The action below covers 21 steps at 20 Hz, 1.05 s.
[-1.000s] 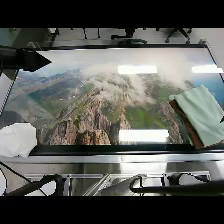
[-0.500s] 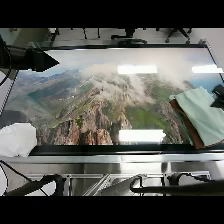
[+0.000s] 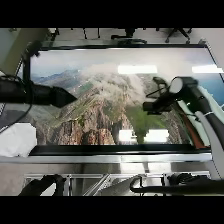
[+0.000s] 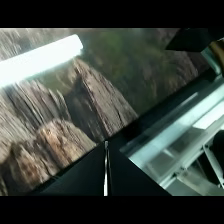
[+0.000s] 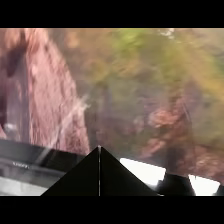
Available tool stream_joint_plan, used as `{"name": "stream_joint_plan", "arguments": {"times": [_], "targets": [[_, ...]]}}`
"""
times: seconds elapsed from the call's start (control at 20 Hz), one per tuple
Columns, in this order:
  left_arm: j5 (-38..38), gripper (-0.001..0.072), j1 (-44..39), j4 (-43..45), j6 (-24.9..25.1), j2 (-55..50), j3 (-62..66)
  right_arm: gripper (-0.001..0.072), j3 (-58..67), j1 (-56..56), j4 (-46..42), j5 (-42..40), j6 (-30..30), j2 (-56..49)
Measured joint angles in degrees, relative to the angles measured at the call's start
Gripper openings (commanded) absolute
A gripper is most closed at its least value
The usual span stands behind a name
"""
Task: Fold the shirts.
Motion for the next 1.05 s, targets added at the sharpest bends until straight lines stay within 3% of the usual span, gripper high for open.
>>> {"name": "stream_joint_plan", "arguments": {"times": [0.4, 1.05], "targets": [[6.4, 0.0019, -2.4, 0.3, -0.2, 12.2, -23.5, 0.0020, -10.3, 9.2, -2.6, -7.3, -1.0, 6.2], [5.8, 0.0019, -2.5, 0.0, 0.0, 9.0, -27.0, 0.0019, -11.2, 9.9, -1.9, -8.5, -1.0, 7.0]]}}
